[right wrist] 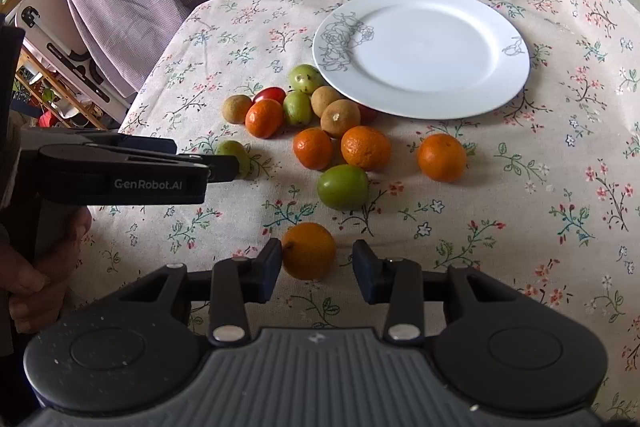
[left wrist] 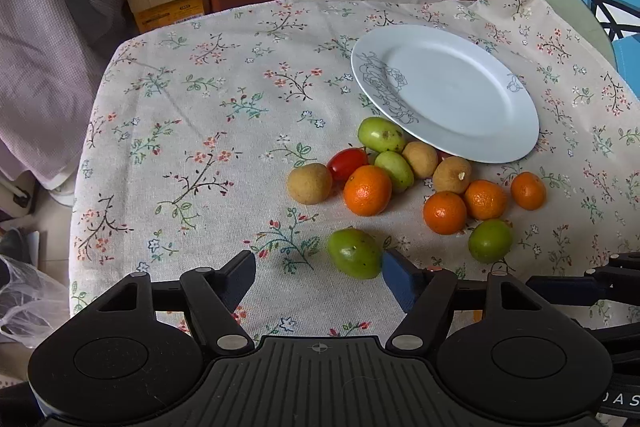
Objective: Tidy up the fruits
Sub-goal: 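Grasp the orange mandarin with the right gripper while the left gripper grasps a green lime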
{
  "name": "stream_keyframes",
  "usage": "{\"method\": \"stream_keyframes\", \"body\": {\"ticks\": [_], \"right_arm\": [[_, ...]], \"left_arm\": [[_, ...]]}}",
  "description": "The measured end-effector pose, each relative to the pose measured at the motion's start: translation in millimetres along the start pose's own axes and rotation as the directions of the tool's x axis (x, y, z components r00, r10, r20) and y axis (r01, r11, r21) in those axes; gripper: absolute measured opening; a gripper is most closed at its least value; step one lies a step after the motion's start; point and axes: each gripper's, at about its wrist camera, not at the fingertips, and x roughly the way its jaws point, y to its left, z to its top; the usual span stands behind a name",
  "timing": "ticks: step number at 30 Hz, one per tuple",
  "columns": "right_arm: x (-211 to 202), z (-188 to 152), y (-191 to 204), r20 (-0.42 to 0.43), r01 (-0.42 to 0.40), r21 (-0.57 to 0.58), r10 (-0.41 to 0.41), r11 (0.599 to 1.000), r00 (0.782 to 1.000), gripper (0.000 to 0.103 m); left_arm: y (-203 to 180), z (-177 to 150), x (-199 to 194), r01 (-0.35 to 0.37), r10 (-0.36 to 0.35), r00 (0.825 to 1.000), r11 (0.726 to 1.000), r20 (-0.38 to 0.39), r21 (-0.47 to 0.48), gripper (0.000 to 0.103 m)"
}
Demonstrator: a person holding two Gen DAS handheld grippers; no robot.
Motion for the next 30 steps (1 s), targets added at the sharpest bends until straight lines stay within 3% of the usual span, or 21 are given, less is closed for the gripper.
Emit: {"method": "stream_keyframes", "body": {"ticks": [6,12,15,25,28,30], "right_arm": [[2,-1,3,-0.011,-0.006,-0.008,0.006,1.000,1.000,0.039],[5,-3,7,-0.023,0.002,-0.028,-0.003,1.000,1.000,0.039],[7,-3,8,-0.024,0.001,-0.030,-0.002,1.000,1.000,0.039],[10,-3,5,-0.021,0.022,-0.014,-0.022,1.000,1.000,0.039],[11,-2,5,-0.015,0.030,-0.014,-0.031,0.999,0.999,0.034],[11,-2,5,-0.012,0.029,-0.013,-0.030,0.999,0.999,0.033]], "left_arm": [[-2,1,4,0.037,-0.037,0.999,0.999,0.016,-0.001,0.062],[-8,1,2,0.089,-0.089,0.996,0.996,0.031,0.020,0.062],[-11,0,4,0.067,-0.068,0.997,0.997,0.028,0.037,0.062],[-11,-3,13,0.068,-0.068,0.997,0.997,0.019,0.034,0.040],[-10,-3,12,0.086,-0.086,0.996,0.996,0.024,0.031,0.032],[-11,-4,12,0.084,-0.085,0.996,0.996,0.026,0.035,0.032]]}}
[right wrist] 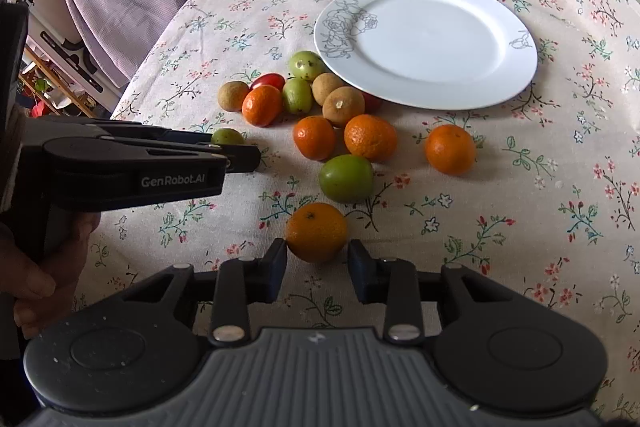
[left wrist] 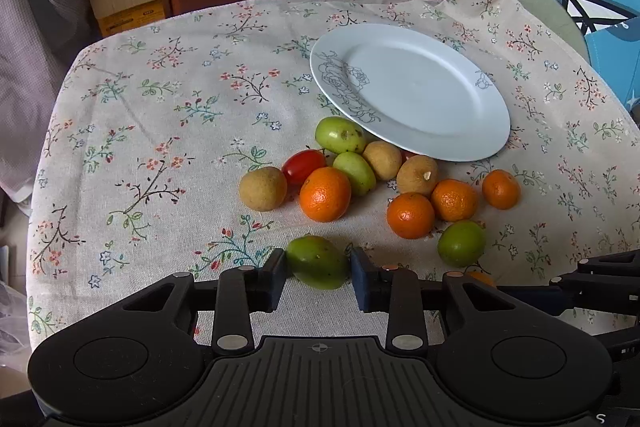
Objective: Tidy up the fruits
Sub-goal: 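Grasp the orange mandarin with the right gripper while the left gripper grasps a green lime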
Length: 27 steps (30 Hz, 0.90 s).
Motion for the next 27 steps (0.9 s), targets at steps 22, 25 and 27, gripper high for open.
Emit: {"method": "stream_keyframes", "body": {"ticks": [22,25,27], "right_arm": [[-30,27,-11,0.181,0.018,0.036,-0.024,0.999,0.983,0.028],[-34,38,-17,0.213,0.054,0.026,-0.058,0.998,0.975,0.018],[-34,46,-24,0.223,0.075,0.020,-0.078,0.997,0.972,0.015]], "left_arm": [[-5,29,-22,0.067,-0.066,0.994,0.998,0.089,-0.010,0.031],[-8,40,-19,0.074,-0.075,0.992,0.997,0.099,0.011,0.031],[-11,47,-16,0.083,-0.085,0.991,0.996,0.105,0.022,0.031]]}}
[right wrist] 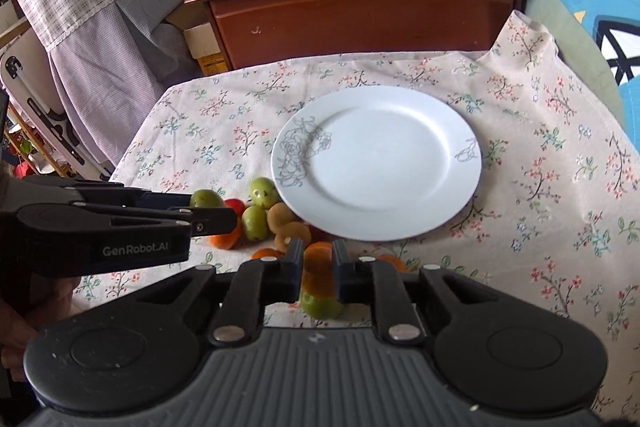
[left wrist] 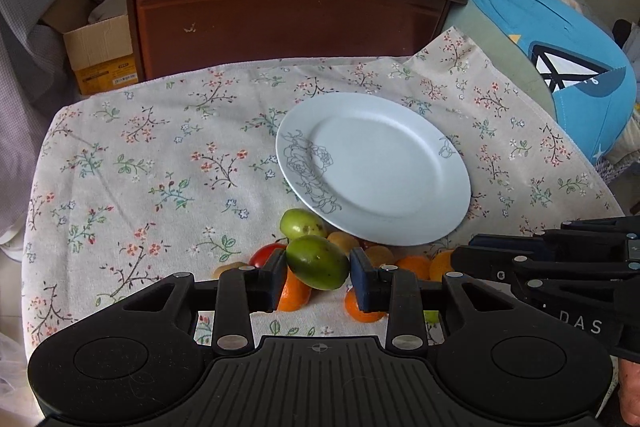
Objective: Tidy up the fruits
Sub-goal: 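Grasp the orange mandarin with the right gripper while the left gripper grasps a green lime, then lower both held fruits onto the white plate and open both grippers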
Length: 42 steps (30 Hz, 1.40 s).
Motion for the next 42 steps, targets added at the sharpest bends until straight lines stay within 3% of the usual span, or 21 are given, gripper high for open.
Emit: {"method": "stream_keyframes", "body": {"ticks": [9,11,18,23,28,36,42], "right_arm": [[21,10,-38,-0.047,-0.020,0.163,0.027,0.986,0.999,0.016],[23,9,-43,-0.057,-0.023,0.182,0.034,0.983,0.998,0.020],[22,7,-53,-0.063,-0.028,0.225,0.043,0.974,0.997,0.022],[27,4,-54,-0.074,-0.061,0.263,0.083,0.963,0.994,0.032],[31,2,-41,-0.080,-0.043,0.197,0.060,0.980,0.995,0.038],[36,-1,-33,-0.095,0.001,0.124,0.011,0.992,0.995,0.031],[30,12,-33,0.007,0.014,0.115,-0.015,0.993,1.000,0.030]], "left_arm": [[-4,17,24,0.024,-0.024,1.000,1.000,-0.017,0.005,0.031],[-2,19,26,0.027,-0.027,0.999,1.000,-0.020,-0.010,0.032],[-3,23,28,0.043,-0.043,0.999,0.999,-0.022,-0.009,0.032],[-5,27,32,0.042,-0.041,0.999,0.999,-0.023,0.008,0.032],[-6,32,40,0.044,-0.043,0.999,0.999,-0.033,0.014,0.032],[-8,36,52,0.059,-0.057,0.997,0.997,-0.048,0.041,0.032],[-7,41,60,0.073,-0.071,0.996,0.996,-0.047,0.056,0.032]]}}
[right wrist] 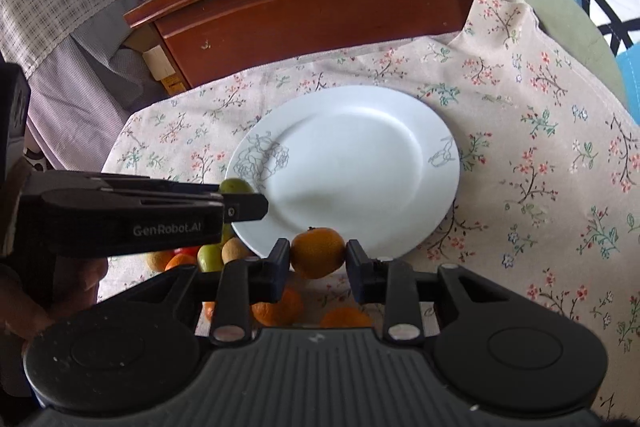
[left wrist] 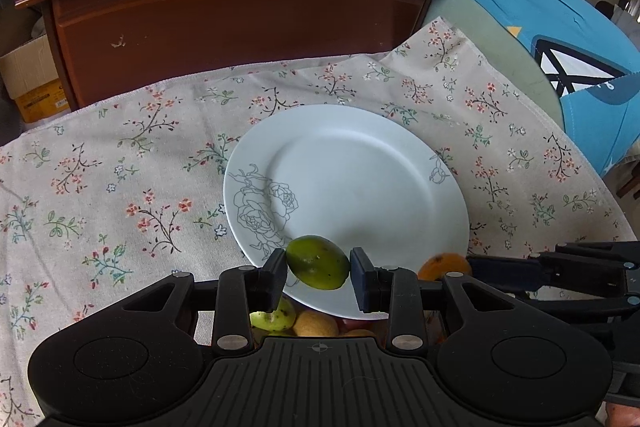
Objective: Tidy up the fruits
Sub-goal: 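Lower both held fruits onto the white plate and open both grippers, then move the right gripper to another mandarin while the left gripper reaches a brown kiwi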
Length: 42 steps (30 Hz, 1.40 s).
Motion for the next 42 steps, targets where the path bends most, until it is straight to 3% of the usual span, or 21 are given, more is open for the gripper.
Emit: {"method": "stream_keyframes", "body": {"ticks": [11,21,25,31,33,42], "right_arm": [[24,11,-7,-0.016,0.008,0.026,-0.008,1.000,1.000,0.031],[16,15,-10,0.035,-0.007,0.059,0.005,0.998,0.999,0.033],[15,14,-9,0.021,-0.019,0.064,0.017,0.998,1.000,0.033],[11,11,-5,0.005,-0.019,0.038,0.019,0.999,1.000,0.040],[7,9,-4,0.004,-0.004,0.024,0.004,1.000,1.000,0.041],[-6,0,-16,-0.026,0.017,0.074,-0.015,0.997,1.000,0.044]], "left_arm": [[2,5,11,0.007,-0.007,1.000,1.000,-0.004,0.002,0.031],[1,7,-6,0.013,-0.013,1.000,1.000,0.017,-0.024,0.034],[3,6,-16,-0.012,0.013,1.000,1.000,0.020,-0.023,0.042],[10,-4,-30,-0.045,0.045,0.999,0.999,0.008,-0.017,0.043],[15,-8,-35,-0.058,0.058,0.998,0.998,0.006,-0.030,0.047],[43,-34,-58,-0.132,0.131,0.991,0.983,-0.015,-0.124,0.048]]}}
